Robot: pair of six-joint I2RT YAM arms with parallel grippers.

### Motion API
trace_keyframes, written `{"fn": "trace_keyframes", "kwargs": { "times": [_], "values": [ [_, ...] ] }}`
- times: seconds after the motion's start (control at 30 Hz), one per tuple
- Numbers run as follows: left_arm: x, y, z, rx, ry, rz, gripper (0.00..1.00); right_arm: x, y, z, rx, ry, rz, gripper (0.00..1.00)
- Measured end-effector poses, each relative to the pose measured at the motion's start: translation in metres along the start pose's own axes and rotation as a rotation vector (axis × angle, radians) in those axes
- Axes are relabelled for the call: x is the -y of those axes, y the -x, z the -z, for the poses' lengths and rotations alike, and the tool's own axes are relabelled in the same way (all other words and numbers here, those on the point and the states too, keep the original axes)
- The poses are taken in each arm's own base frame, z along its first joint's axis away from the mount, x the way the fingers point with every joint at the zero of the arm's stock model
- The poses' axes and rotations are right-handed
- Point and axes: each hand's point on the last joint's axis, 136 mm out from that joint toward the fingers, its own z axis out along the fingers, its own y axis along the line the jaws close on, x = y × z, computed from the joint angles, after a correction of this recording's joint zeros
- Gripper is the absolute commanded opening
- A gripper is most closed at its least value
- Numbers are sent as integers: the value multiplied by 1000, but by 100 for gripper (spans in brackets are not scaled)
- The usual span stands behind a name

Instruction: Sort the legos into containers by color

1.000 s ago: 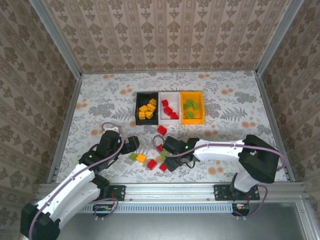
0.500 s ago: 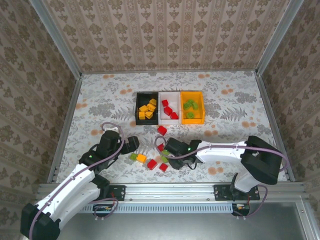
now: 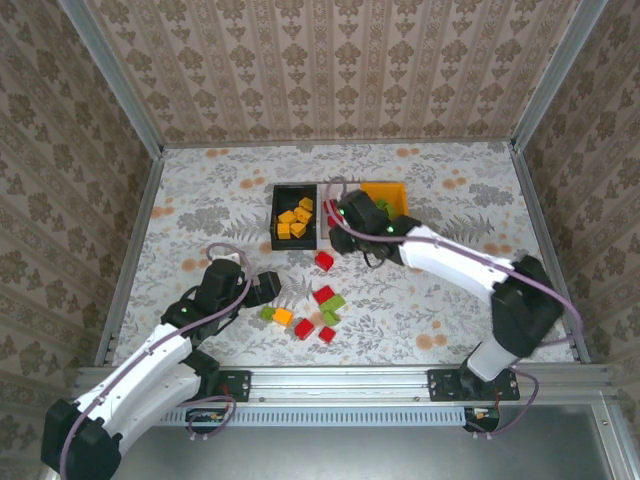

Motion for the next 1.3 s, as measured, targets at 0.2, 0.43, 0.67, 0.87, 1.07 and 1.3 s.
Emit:
{"fn": "trace_keyframes", "kwargs": {
  "times": [0.2,0.43,0.67,0.87,1.07,1.3],
  "values": [
    [1,-2,0,-9,-7,0,100,35,31,-76,-36,-110,-67,29],
    [1,-4,0,-19,-9,-1,100,52,42,-94,-55,-143,-87,69],
    [17,-1,-3,-71,-18,-55,100,52,40,-64,-27,-128,-94,73],
    [76,-18,-9,-183,-68,-300,91,56,23,-13,26,-89,-139,74],
    [106,-69,-18,-332,-29,-578,78,69,-20,-1,-3,-99,-174,74],
    [84,-122,-29,-455,119,-788,69,82,-57,-2,-54,-123,-199,74]
  ]
}}
